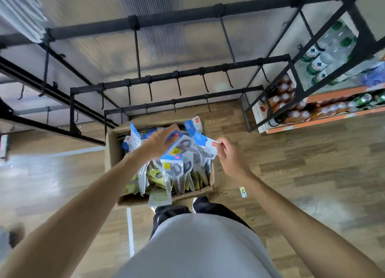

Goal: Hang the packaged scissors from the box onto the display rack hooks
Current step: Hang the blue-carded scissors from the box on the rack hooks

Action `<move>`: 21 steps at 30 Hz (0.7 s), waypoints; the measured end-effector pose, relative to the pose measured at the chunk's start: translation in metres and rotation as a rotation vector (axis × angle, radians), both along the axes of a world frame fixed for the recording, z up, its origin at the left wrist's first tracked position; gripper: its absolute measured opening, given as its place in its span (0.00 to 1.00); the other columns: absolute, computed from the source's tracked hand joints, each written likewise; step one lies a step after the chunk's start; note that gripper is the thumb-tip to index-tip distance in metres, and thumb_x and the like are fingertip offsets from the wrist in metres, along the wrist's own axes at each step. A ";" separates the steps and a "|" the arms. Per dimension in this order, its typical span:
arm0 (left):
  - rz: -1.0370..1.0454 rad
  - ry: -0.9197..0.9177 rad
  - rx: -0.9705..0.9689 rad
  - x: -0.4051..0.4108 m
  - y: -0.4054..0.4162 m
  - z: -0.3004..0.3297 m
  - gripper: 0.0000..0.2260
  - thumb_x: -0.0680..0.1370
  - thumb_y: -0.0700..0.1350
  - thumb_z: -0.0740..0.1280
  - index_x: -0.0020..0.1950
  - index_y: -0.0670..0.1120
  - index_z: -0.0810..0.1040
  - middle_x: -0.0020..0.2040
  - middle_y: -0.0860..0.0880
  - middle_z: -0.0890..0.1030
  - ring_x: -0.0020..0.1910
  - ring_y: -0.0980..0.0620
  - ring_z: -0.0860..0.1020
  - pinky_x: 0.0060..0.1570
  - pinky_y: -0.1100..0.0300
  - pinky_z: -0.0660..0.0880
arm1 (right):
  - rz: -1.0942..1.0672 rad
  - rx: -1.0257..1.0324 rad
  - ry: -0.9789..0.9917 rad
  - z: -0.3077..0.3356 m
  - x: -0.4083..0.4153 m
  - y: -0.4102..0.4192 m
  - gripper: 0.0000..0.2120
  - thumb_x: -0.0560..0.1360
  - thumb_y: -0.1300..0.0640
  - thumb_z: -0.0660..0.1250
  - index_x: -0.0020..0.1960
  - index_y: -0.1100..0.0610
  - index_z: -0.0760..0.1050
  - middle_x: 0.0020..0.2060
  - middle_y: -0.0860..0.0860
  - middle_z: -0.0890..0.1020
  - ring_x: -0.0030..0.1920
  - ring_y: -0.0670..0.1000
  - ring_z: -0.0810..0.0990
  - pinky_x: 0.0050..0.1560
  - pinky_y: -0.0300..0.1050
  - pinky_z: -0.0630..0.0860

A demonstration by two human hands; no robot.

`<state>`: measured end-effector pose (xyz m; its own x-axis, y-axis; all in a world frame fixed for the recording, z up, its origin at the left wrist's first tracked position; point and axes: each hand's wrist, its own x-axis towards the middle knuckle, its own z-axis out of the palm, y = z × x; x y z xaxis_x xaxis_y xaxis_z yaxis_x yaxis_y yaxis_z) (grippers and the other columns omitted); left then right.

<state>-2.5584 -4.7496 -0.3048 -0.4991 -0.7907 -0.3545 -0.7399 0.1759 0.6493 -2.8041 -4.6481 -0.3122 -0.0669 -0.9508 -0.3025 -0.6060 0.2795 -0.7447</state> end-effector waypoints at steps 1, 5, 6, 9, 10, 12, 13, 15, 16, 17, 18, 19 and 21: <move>0.029 -0.020 -0.001 0.007 -0.001 0.007 0.07 0.84 0.48 0.60 0.57 0.45 0.73 0.38 0.45 0.75 0.34 0.49 0.73 0.36 0.58 0.68 | 0.006 -0.020 -0.005 0.004 0.001 -0.007 0.06 0.85 0.51 0.55 0.52 0.49 0.70 0.34 0.46 0.77 0.27 0.46 0.70 0.25 0.39 0.65; 0.120 -0.020 -0.053 0.029 -0.004 0.025 0.06 0.83 0.45 0.63 0.57 0.44 0.74 0.36 0.46 0.77 0.32 0.45 0.76 0.33 0.57 0.72 | 0.037 -0.061 -0.020 0.016 0.009 -0.032 0.08 0.85 0.52 0.57 0.56 0.53 0.72 0.40 0.49 0.80 0.31 0.44 0.74 0.28 0.42 0.69; 0.129 -0.019 -0.072 0.035 -0.006 0.027 0.07 0.82 0.45 0.65 0.59 0.44 0.74 0.39 0.45 0.79 0.35 0.44 0.77 0.37 0.55 0.73 | 0.046 -0.069 -0.014 0.019 0.012 -0.037 0.07 0.84 0.52 0.57 0.56 0.53 0.73 0.41 0.48 0.80 0.33 0.44 0.75 0.30 0.41 0.71; 0.145 0.021 -0.035 0.053 -0.008 0.040 0.15 0.78 0.39 0.70 0.64 0.46 0.74 0.50 0.46 0.83 0.44 0.49 0.81 0.45 0.51 0.80 | 0.065 -0.082 0.021 0.033 0.024 -0.047 0.07 0.84 0.52 0.58 0.56 0.53 0.73 0.43 0.45 0.80 0.37 0.43 0.78 0.31 0.33 0.68; 0.156 0.025 -0.013 0.059 -0.008 0.045 0.18 0.76 0.37 0.71 0.65 0.47 0.75 0.51 0.47 0.82 0.45 0.51 0.82 0.43 0.53 0.81 | 0.071 -0.092 0.032 0.037 0.029 -0.049 0.08 0.84 0.52 0.58 0.57 0.53 0.74 0.44 0.45 0.81 0.37 0.44 0.78 0.31 0.33 0.68; 0.180 0.008 0.006 0.072 -0.007 0.057 0.21 0.75 0.36 0.72 0.65 0.52 0.77 0.49 0.50 0.82 0.44 0.54 0.82 0.37 0.61 0.81 | 0.081 -0.113 0.047 0.046 0.040 -0.053 0.08 0.84 0.52 0.58 0.57 0.52 0.74 0.43 0.46 0.81 0.36 0.44 0.76 0.33 0.38 0.70; 0.189 0.001 -0.010 0.079 -0.007 0.063 0.19 0.75 0.37 0.73 0.63 0.53 0.79 0.46 0.52 0.82 0.42 0.57 0.81 0.36 0.62 0.80 | 0.084 -0.116 0.054 0.049 0.046 -0.054 0.08 0.84 0.51 0.58 0.57 0.52 0.74 0.43 0.46 0.80 0.36 0.43 0.76 0.34 0.41 0.71; 0.214 0.004 -0.067 0.094 -0.008 0.078 0.13 0.74 0.39 0.74 0.52 0.56 0.80 0.40 0.60 0.81 0.39 0.64 0.79 0.40 0.61 0.76 | 0.100 -0.125 0.061 0.060 0.059 -0.055 0.07 0.84 0.51 0.57 0.56 0.50 0.73 0.44 0.47 0.81 0.38 0.45 0.78 0.35 0.47 0.76; 0.233 0.011 -0.101 0.102 -0.007 0.088 0.11 0.74 0.40 0.74 0.48 0.56 0.79 0.37 0.63 0.79 0.38 0.66 0.78 0.41 0.64 0.73 | 0.115 -0.136 0.054 0.065 0.066 -0.056 0.06 0.84 0.51 0.58 0.55 0.49 0.72 0.45 0.47 0.82 0.40 0.47 0.80 0.37 0.51 0.78; 0.259 0.029 -0.135 0.110 -0.007 0.098 0.09 0.74 0.41 0.74 0.45 0.55 0.79 0.35 0.64 0.79 0.37 0.68 0.77 0.39 0.68 0.71 | 0.134 -0.146 0.042 0.073 0.074 -0.057 0.05 0.84 0.50 0.57 0.54 0.48 0.72 0.46 0.48 0.82 0.42 0.48 0.81 0.39 0.54 0.80; 0.294 0.052 -0.164 0.119 -0.006 0.108 0.07 0.75 0.41 0.74 0.45 0.53 0.81 0.34 0.64 0.79 0.36 0.68 0.77 0.37 0.73 0.69 | 0.159 -0.151 0.043 0.080 0.082 -0.061 0.06 0.84 0.50 0.57 0.55 0.48 0.72 0.47 0.49 0.83 0.43 0.49 0.82 0.39 0.54 0.80; 0.327 0.076 -0.199 0.128 -0.004 0.118 0.05 0.75 0.40 0.74 0.45 0.50 0.82 0.33 0.64 0.79 0.35 0.68 0.77 0.35 0.74 0.69 | 0.192 -0.166 0.053 0.089 0.090 -0.066 0.07 0.84 0.49 0.57 0.55 0.49 0.72 0.46 0.50 0.83 0.42 0.49 0.82 0.38 0.53 0.80; 0.390 0.123 -0.260 0.148 0.001 0.137 0.04 0.75 0.39 0.73 0.44 0.48 0.83 0.33 0.63 0.80 0.34 0.64 0.77 0.34 0.74 0.69 | 0.251 -0.222 0.068 0.108 0.107 -0.078 0.07 0.84 0.50 0.57 0.55 0.51 0.72 0.42 0.49 0.82 0.37 0.49 0.81 0.34 0.49 0.78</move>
<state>-2.4105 -4.7491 -0.1680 -0.1736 -0.9818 -0.0769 -0.7031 0.0689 0.7077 -2.6970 -4.7260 -0.2041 0.1642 -0.9824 -0.0892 -0.6857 -0.0487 -0.7262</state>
